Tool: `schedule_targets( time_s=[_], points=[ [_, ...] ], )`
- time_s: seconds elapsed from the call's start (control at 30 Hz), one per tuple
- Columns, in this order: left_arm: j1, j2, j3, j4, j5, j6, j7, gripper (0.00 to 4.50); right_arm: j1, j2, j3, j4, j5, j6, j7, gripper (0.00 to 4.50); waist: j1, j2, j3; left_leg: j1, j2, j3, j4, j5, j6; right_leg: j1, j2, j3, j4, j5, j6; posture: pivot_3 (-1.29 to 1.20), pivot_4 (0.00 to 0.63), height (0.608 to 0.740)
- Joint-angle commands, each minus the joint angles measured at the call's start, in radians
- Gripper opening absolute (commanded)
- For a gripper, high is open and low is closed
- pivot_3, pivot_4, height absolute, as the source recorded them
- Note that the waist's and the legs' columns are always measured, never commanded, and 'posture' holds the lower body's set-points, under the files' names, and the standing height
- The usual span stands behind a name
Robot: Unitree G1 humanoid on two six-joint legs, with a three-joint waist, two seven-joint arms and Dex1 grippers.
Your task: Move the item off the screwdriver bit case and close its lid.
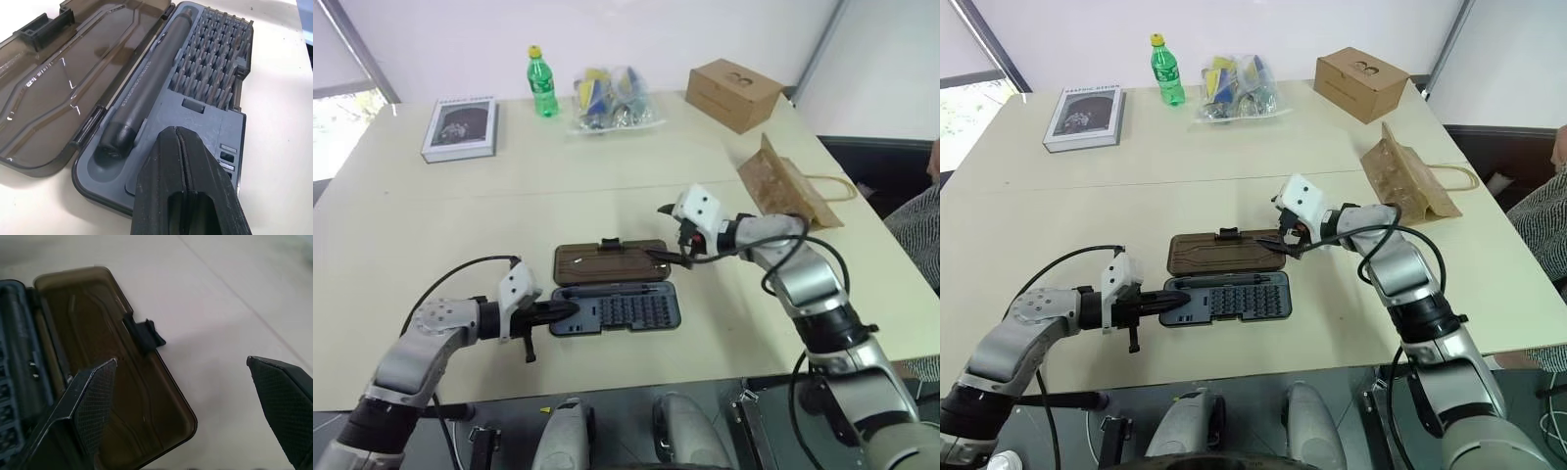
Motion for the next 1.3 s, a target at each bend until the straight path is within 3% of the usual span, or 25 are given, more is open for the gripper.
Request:
schedule_targets(
  time_s=[0.03,0.27,0.67,0.77,1.0,1.3],
  points=[
    [0.023,0.011,-0.04,0.03,0.056,0.012,0.005,0.0,-0.082,0.035,-0.017,0.159,0.017,-0.012,0.027,4.43,0.0,0.0,0.0,0.0,0.0,0.0,0.0,0.0,0.0,0.0,0.0,0.0,0.0,0.001,0.001,0.0,0.15,0.74],
    [0.027,0.009,-0.041,0.027,0.06,0.005,0.011,0.0,-0.161,0.068,0.012,0.353,-0.025,-0.06,0.068,4.43,0.001,0.0,0.0,0.0,0.0,0.0,0.0,0.0,0.0,0.0,0.0,0.0,0.0,0.001,0.002,0.0,0.15,0.74],
    [0.024,-0.009,-0.046,0.022,0.068,0.002,0.026,0.0,-0.175,0.088,0.031,0.437,-0.086,-0.119,0.086,4.43,0.0,0.001,0.0,0.0,0.0,0.0,0.0,0.0,0.0,0.0,-0.001,0.0,0.0,0.001,0.003,0.0,0.15,0.74],
    [0.026,-0.011,-0.046,0.022,0.071,0.0,0.028,0.0,-0.176,0.098,0.032,0.452,-0.097,-0.128,0.083,3.62,0.0,0.001,-0.001,0.0,0.0,0.0,0.0,0.0,0.0,0.0,-0.001,0.0,0.0,0.001,0.003,0.0,0.15,0.74],
    [0.027,-0.011,-0.043,0.023,0.072,-0.004,0.036,0.0,-0.175,0.102,0.038,0.472,-0.117,-0.152,0.099,0.18,-0.001,0.001,-0.001,0.0,0.0,0.0,0.0,0.0,0.0,0.0,-0.001,0.0,0.0,0.001,0.003,0.0,0.15,0.74],
    [0.013,-0.01,-0.031,0.051,0.077,-0.019,0.042,0.0,-0.133,0.068,0.082,0.425,-0.194,-0.311,0.11,0.08,-0.005,0.0,-0.002,0.006,0.001,0.0,-0.002,0.0,0.0,0.005,0.0,0.0,0.001,0.0,0.0,0.0,0.15,0.74]
  ],
)
